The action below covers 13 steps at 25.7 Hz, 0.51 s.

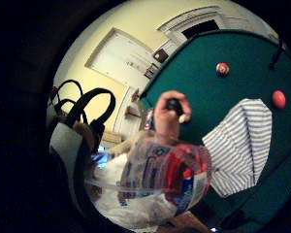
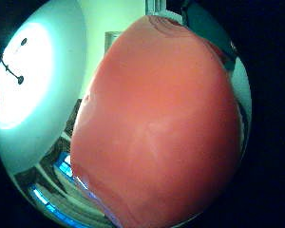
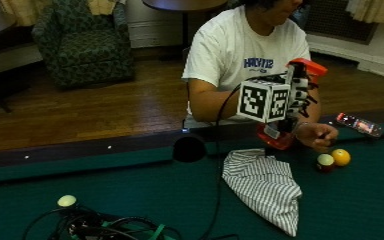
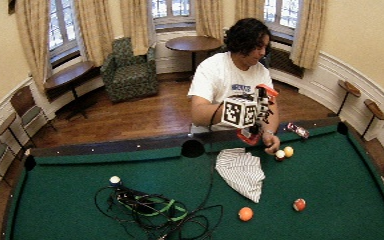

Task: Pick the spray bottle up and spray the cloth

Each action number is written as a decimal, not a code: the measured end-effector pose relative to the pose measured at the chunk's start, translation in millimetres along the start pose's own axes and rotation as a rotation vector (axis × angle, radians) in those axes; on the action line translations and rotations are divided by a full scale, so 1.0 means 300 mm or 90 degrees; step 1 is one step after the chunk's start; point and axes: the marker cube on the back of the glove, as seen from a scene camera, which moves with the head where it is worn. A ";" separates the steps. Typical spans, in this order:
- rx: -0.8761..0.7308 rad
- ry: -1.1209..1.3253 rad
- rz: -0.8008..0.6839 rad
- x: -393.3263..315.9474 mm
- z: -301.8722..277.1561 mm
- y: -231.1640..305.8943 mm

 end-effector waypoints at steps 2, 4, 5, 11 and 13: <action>0.008 -0.009 0.000 0.051 0.032 -0.022; 0.016 -0.021 0.000 0.099 0.066 -0.047; 0.020 -0.026 -0.001 0.122 0.084 -0.059; 0.031 -0.026 -0.003 0.214 0.168 -0.120; 0.034 -0.021 0.000 0.238 0.184 -0.147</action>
